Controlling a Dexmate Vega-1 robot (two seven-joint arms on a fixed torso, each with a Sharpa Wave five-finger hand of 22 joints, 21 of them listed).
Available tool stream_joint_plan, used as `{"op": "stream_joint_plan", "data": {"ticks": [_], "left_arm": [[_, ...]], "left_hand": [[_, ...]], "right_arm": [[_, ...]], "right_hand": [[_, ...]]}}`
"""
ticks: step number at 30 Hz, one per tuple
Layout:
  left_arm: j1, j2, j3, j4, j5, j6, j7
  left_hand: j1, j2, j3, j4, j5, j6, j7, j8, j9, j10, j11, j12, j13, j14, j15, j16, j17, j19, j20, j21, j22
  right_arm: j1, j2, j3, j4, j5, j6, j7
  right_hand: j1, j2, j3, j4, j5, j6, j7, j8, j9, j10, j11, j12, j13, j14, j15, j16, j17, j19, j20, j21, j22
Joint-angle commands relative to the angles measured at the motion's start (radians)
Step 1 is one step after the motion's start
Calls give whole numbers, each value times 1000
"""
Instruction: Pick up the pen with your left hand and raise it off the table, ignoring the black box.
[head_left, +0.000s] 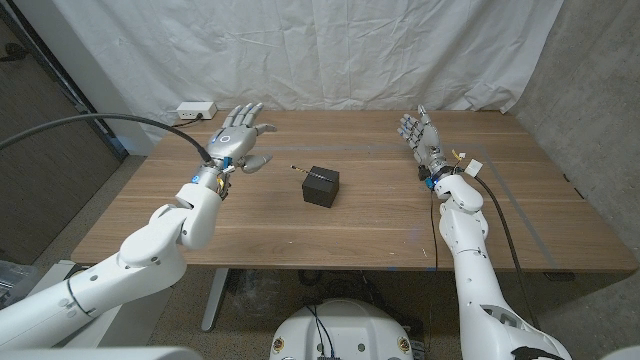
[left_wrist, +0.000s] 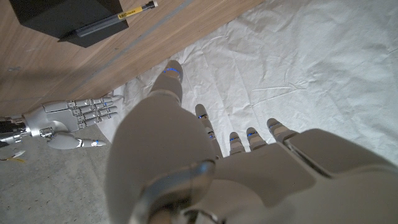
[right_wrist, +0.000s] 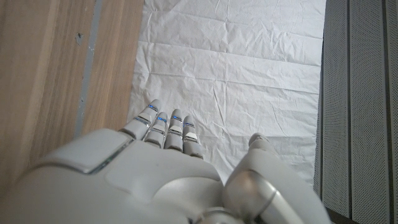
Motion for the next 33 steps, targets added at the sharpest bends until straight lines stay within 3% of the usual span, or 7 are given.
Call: {"op": "stream_joint_plan", "data": {"ticks": [1,23,33], "left_arm": [[-30,5,34,-1,49,27,-67],[-132,-33,102,34,99,20,-172],[-158,-44,122,49,118,22,-219]], "left_hand": [[12,-2,-5,3,6,15,3,4,2,1,-1,8,1,-7,2,4,3,-7,-3,7,5],[12,-1,-23,12,11,137,5,34,0,67,-31,22,0,4,-14,8,5,-3,-9,9,5],[11,-2,-31,15,14,187,3,44,-2,98,-45,27,0,11,-22,9,5,-1,-10,9,5]], "right_arm": [[3,6,-5,2,-3,-8,6],[-28,12,11,-46,11,-23,6],[-24,16,17,-33,17,-30,10]], "right_hand": [[4,6,-1,0,5,7,0,8,2,9,-1,5,5,11,4,4,4,6,-2,3,4],[2,7,-3,-1,5,10,0,8,2,14,0,6,5,15,4,4,4,8,0,3,4],[2,8,-4,-2,5,12,0,7,2,15,1,6,5,15,5,4,4,8,0,2,5]]}}
